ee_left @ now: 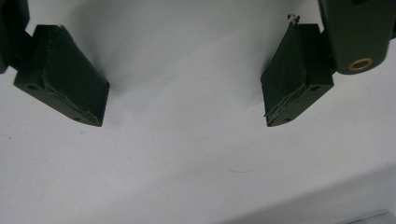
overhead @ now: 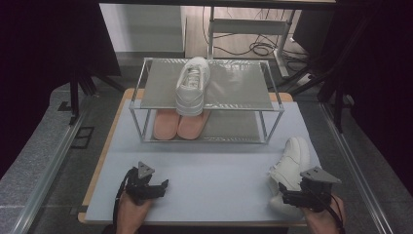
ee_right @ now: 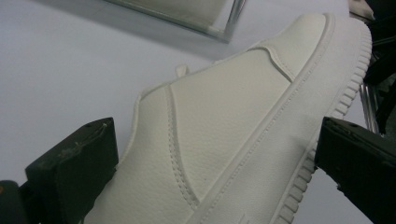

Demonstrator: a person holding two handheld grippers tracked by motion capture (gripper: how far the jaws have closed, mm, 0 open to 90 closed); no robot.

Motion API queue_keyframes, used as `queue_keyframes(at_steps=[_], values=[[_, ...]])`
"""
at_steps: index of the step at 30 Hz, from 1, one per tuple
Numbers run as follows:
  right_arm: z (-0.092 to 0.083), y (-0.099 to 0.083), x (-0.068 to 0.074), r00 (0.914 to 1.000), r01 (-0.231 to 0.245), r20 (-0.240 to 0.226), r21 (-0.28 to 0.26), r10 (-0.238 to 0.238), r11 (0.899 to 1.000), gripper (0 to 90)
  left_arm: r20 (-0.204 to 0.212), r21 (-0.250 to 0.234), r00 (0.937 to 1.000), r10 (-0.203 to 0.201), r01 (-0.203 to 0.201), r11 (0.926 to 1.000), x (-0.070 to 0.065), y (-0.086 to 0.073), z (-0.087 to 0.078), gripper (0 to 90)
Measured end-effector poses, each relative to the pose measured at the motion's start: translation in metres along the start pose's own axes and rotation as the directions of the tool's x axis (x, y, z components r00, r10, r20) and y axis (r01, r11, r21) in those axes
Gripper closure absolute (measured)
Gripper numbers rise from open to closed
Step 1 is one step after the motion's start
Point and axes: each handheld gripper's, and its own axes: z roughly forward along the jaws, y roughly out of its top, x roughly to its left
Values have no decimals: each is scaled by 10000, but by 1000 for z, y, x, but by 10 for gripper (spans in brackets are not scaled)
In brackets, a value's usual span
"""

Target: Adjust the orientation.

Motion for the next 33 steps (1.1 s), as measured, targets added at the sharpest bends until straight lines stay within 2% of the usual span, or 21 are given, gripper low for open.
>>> queue_keyframes(at_steps=[11, 13, 20, 23, 28, 33], values=[[0, -5, -1, 9970, -774, 28, 84, 774, 9970, 0, -1, -1, 10000, 7, -7, 10000, 0, 0, 0, 152], [0, -5, 2, 9971, -754, 115, 112, 753, 9971, 0, 2, -1, 10000, 4, -4, 10000, 0, 0, 0, 152], [3, -7, 12, 9941, -656, 866, 52, 649, 9978, 0, -3, -3, 10000, 10, -10, 10000, 0, 0, 0, 152], [4, -6, 13, 9925, -778, 965, 201, 755, 9968, 0, -1, -6, 10000, 7, -7, 10000, 0, 0, 0, 152], [4, -9, 11, 9869, -1389, 864, 288, 1359, 9899, 0, 3, -4, 10000, 7, -7, 10000, 0, 0, 0, 153], [6, -8, 16, 9846, -1337, 1190, 407, 1281, 9902, 0, -1, -6, 10000, 11, -11, 10000, 0, 0, 0, 153]])
